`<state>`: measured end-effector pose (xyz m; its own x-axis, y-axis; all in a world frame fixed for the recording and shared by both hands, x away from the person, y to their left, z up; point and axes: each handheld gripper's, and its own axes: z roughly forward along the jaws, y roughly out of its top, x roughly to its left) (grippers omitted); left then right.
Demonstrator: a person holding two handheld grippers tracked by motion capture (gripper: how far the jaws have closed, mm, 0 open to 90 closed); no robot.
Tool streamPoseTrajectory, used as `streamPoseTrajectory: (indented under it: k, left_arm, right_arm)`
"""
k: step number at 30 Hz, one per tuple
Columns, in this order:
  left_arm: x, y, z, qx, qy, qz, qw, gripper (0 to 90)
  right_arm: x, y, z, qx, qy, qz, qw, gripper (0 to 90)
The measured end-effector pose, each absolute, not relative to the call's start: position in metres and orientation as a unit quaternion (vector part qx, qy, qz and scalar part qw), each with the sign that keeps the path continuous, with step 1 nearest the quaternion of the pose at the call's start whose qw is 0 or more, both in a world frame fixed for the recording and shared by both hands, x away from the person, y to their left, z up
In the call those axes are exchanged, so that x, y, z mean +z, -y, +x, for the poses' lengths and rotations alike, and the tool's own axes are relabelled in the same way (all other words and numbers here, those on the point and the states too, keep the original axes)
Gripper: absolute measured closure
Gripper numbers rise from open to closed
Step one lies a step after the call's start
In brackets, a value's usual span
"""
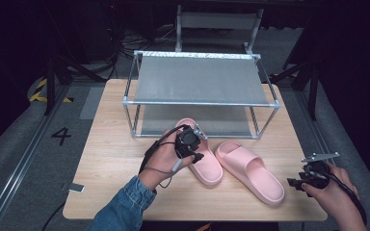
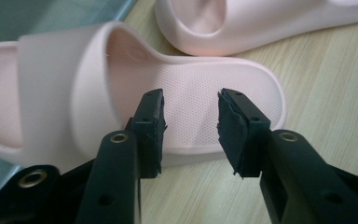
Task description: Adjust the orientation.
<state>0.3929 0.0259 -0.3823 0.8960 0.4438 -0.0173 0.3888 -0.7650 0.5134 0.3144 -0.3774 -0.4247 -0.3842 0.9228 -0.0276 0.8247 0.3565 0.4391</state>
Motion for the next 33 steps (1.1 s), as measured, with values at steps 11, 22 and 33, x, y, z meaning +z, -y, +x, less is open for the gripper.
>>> streamPoseTrajectory:
  k: [11, 22, 33]
  left_arm:
    - [-0.411, -0.017, 0.4, 0.048, -0.216, 0.946, 0.237, 60.4]
    - [-0.409, -0.04, 0.401, 0.06, -0.252, 0.941, 0.217, 63.4]
    - [-0.406, -0.083, 0.41, 0.062, -0.302, 0.927, 0.213, 59.6]
  right_arm:
    - [-0.429, 0.374, 0.316, 0.176, -0.818, 0.532, 0.132, 44.7]
    - [-0.428, 0.375, 0.318, 0.177, -0.818, 0.531, 0.133, 44.2]
    - [-0.43, 0.373, 0.322, 0.178, -0.821, 0.526, 0.133, 43.1]
